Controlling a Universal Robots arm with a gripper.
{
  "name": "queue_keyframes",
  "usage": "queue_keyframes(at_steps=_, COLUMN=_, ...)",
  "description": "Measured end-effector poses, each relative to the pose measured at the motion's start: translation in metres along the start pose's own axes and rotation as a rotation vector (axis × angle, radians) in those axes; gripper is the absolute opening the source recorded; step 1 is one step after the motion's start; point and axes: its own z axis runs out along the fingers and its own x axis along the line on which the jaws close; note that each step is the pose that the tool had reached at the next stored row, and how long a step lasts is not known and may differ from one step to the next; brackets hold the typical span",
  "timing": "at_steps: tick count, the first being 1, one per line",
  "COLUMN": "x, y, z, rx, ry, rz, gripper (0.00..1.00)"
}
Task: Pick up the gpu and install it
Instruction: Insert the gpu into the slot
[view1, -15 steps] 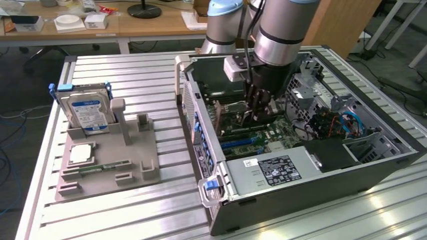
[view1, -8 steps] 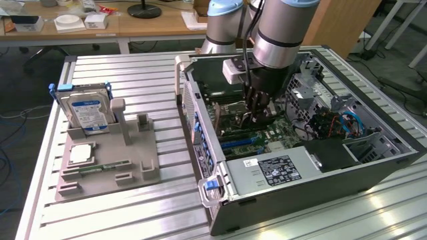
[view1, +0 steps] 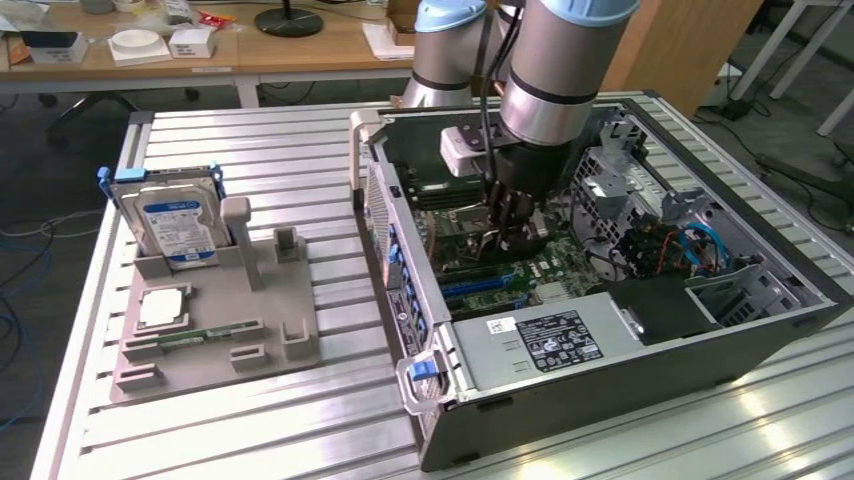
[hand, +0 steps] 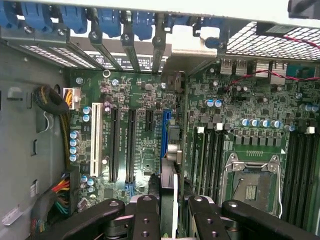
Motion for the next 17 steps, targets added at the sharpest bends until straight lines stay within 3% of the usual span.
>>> queue_keyframes(at_steps=17, x=0.003, y=0.0032, z=0.011, rx=0.0001, ry=0.0001, rz=0.0, gripper=0.27)
